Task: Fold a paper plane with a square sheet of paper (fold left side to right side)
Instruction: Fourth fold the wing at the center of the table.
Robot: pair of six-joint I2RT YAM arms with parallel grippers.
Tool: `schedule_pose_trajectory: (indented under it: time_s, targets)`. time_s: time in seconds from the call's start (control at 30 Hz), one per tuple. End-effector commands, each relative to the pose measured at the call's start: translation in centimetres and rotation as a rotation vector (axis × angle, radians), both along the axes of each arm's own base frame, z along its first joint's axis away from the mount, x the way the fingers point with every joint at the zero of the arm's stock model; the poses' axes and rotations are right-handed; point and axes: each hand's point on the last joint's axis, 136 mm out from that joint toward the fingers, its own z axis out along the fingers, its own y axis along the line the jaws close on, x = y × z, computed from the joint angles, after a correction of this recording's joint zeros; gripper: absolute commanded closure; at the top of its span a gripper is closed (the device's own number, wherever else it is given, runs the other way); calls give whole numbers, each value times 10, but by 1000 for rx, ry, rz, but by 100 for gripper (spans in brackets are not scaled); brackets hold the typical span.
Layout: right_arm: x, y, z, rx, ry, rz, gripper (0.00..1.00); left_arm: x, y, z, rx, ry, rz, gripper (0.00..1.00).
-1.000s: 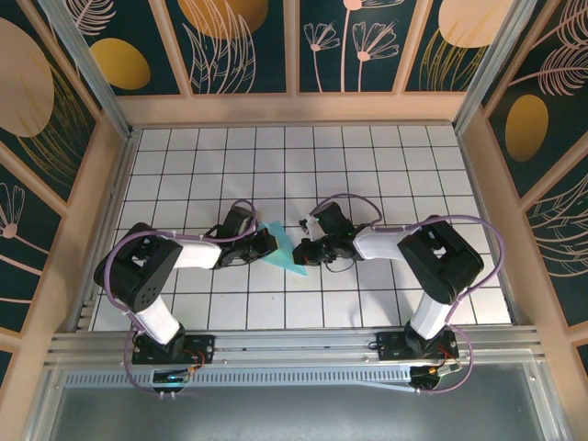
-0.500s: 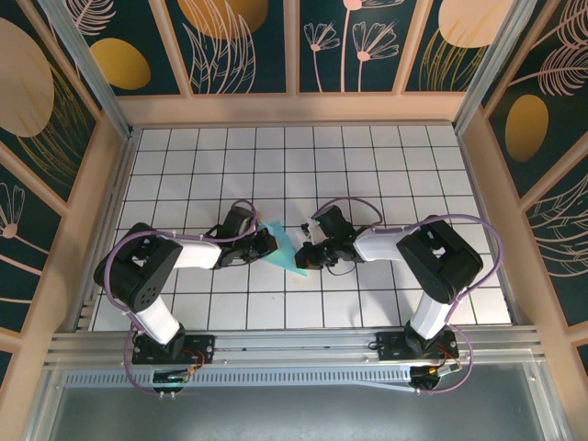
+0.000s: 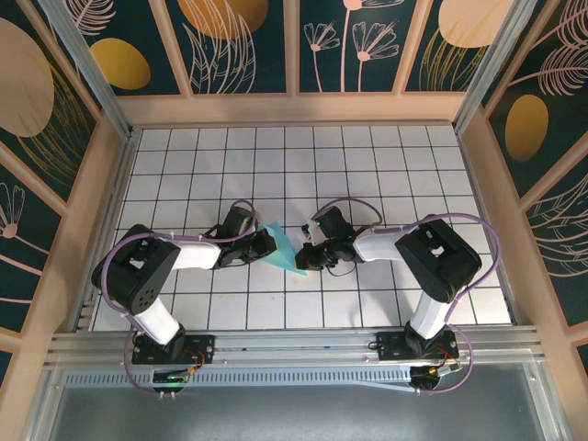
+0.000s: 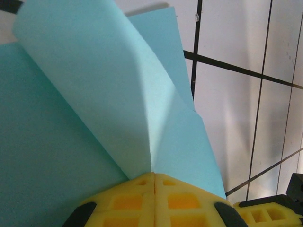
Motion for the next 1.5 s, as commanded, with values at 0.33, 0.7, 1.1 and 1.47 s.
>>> schedule_pose_trajectory:
  time_s: [0.33, 0.7, 1.1, 1.47]
  targets:
    - [-24, -43, -51, -247, 92, -27, 100, 1, -7, 58, -113, -144, -26, 94]
    - [-23, -46, -56, -283, 98, -36, 100, -16, -38, 51, -166, -127, -83, 95]
    - [-25, -50, -59, -318, 95, -31, 100, -9, -39, 23, -102, -89, -64, 95]
    - [-28, -54, -63, -353, 96, -24, 100, -9, -23, -5, -2, -59, -19, 95]
